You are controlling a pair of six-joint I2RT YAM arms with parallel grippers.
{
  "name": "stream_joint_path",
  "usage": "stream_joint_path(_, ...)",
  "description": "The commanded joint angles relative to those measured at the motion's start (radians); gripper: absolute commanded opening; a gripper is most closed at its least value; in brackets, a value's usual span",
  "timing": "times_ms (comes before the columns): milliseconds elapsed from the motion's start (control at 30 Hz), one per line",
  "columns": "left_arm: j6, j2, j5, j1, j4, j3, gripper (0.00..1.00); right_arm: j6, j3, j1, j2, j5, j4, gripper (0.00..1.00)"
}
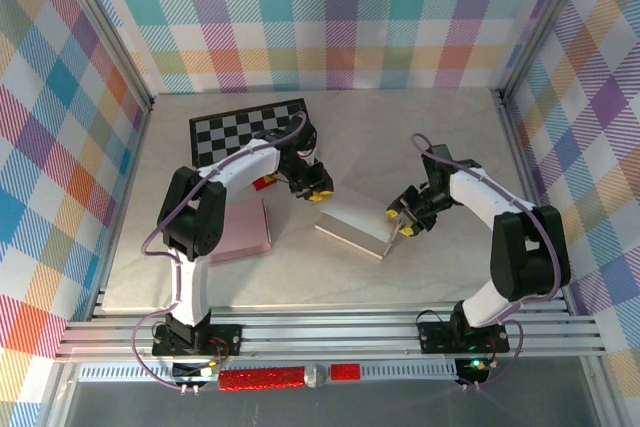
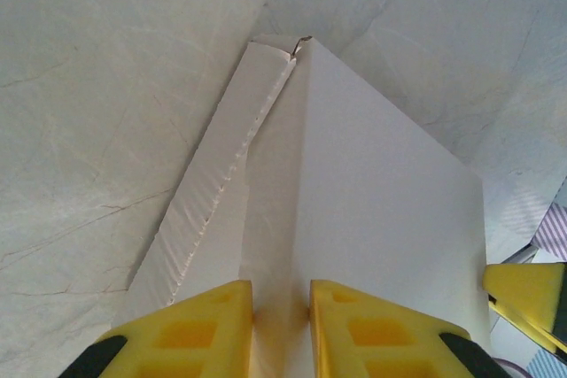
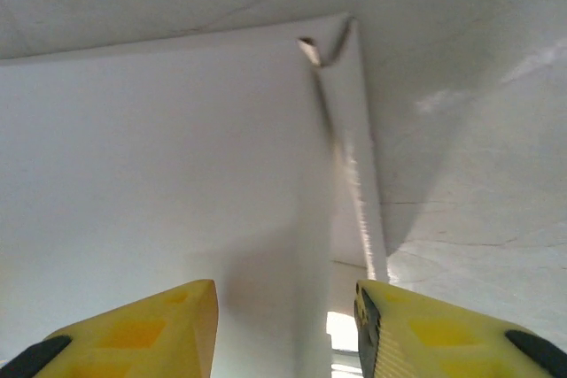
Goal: Fold the paper box
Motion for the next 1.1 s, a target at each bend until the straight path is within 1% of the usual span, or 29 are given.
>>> stream_joint_path(0,0.006,-0.041,-0.012,-0.014,0.012,-0.033,0.22,-0.026,-0.043,0.008,-0.037,0.006,0.008,0.46)
stream_joint_path(200,0.003,-0.054,-0.019,-0.029,0.044,-0.093,0.22,-0.023,-0.061,0.021,-0.025,-0.015,0.048,0.43)
stream_joint_path(500,0.011,-0.07,-0.053,-0.05,0.038,-0.14,0.25,-0.044,-0.061,0.025,0.014,-0.006,0.053,0.34)
stream_joint_path(633,0.028,-0.074,-0.073,-0.053,0.011,-0.143,0.29,-0.068,-0.044,0.025,0.022,0.024,0.017,0.35)
stream_joint_path(733,0.042,-0.075,-0.092,-0.054,-0.014,-0.139,0.3,-0.087,-0.037,0.025,0.009,0.055,-0.018,0.41)
stream_joint_path(833,0.053,-0.077,-0.101,-0.057,-0.024,-0.142,0.31,-0.107,-0.042,0.025,-0.011,0.068,-0.033,0.44)
stream_joint_path(933,0.054,-0.075,-0.101,-0.057,-0.018,-0.153,0.31,-0.116,-0.064,0.026,-0.022,0.053,-0.017,0.43)
stream_joint_path(1067,0.049,-0.076,-0.097,-0.06,-0.004,-0.163,0.31,-0.093,-0.087,0.037,-0.024,0.002,0.033,0.42)
